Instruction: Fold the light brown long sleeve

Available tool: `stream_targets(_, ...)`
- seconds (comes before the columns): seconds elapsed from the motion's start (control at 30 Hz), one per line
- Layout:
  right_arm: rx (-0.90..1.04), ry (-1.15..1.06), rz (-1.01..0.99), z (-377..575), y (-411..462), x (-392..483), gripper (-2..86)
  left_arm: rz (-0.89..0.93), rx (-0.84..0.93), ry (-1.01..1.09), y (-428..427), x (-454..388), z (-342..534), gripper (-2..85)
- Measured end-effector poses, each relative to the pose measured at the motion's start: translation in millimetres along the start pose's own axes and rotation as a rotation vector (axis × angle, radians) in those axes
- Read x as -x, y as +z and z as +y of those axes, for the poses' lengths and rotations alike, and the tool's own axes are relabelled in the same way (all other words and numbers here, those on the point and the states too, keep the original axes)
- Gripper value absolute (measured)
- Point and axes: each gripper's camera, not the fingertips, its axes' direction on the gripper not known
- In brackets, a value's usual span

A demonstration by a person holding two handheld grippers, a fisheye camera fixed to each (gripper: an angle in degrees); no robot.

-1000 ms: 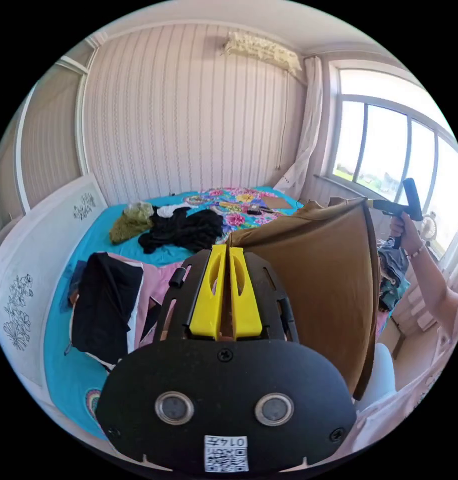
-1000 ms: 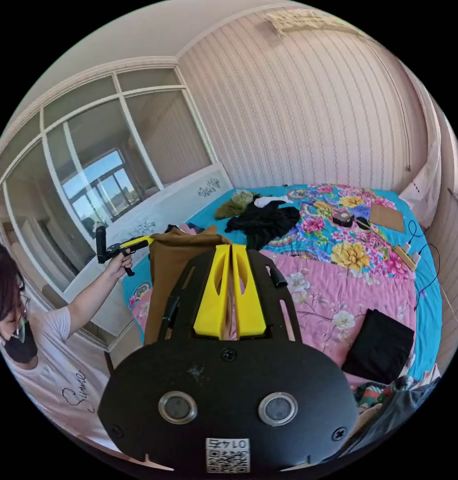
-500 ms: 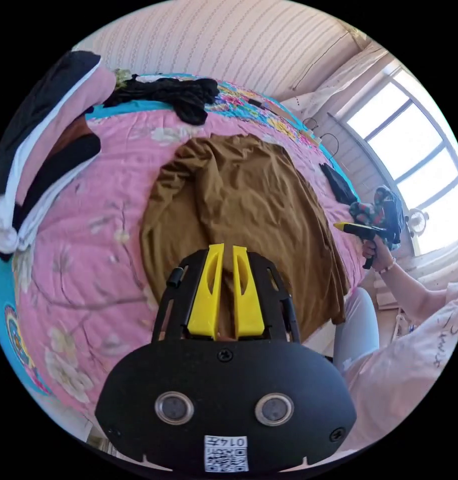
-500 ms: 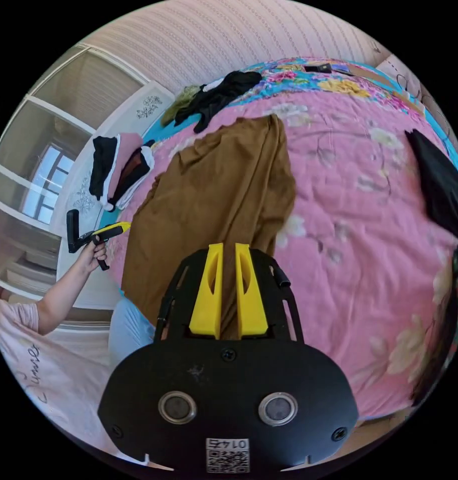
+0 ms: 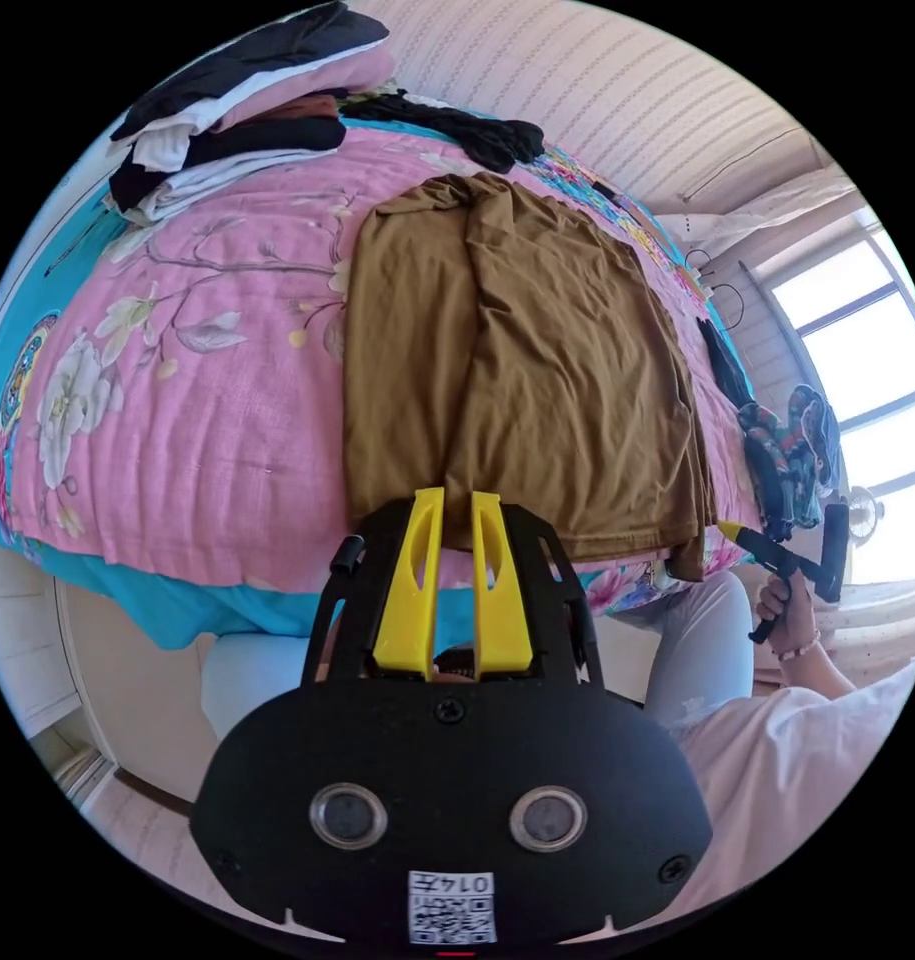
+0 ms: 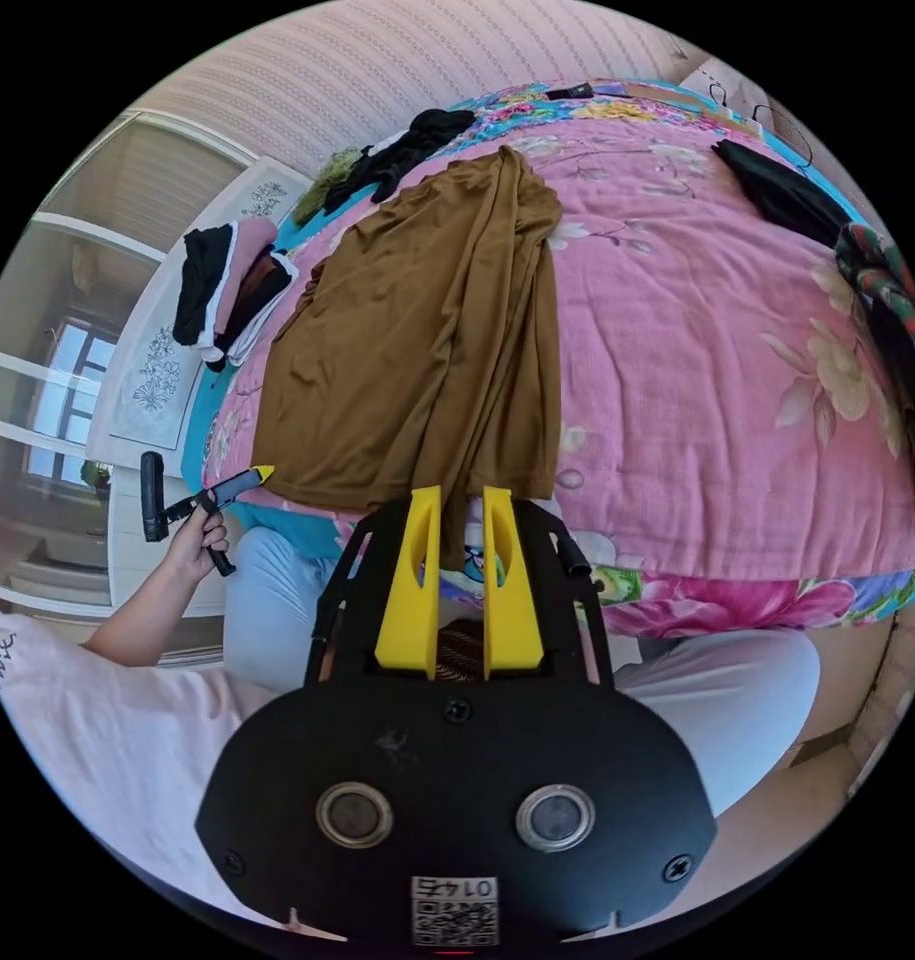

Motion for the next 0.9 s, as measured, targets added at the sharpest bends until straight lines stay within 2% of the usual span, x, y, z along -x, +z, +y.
stream_targets(0.1,0.056,0.01,-0.019,5,15,-7,7.7,0.005,-0.022,0.004,-1,6,2,4.9)
stream_targets(0.23,0.043,0.193,-0.273,0,45,-24,6.5,-0.005,-0.005,-0.053,16,25,5,6.2)
stream_targets(0.33,0.118,0.177,-0.242,-5,52,-29,2.0,-0.015,0.011,-0.045,18,32,1,6.1)
stream_targets(0.5,-0.072,0.167,-0.281,-15,1,-67,0.3,-0.027,-0.021,-0.019,15,43,2,5.4)
stream_targets(0.6,-0.259,0.216,-0.204,-23,-52,-101,0.3,-0.003,-0.038,-0.028,10,50,4,5.0)
stream_targets(0.67,-0.48,0.248,-0.057,-20,-105,-118,0.8,0.012,-0.065,-0.026,5,55,5,5.1)
stream_targets(0.77,-0.757,0.359,0.022,-4,-143,-134,3.3,0.002,-0.082,-0.03,2,62,3,5.7)
stream_targets(0.83,-0.796,0.396,-0.029,-1,-137,-146,6.8,0.006,-0.081,-0.048,4,67,2,6.3)
stream_targets(0.9,-0.684,0.433,-0.092,-5,-113,-152,8.8,0.028,-0.065,-0.066,9,72,-1,6.6)
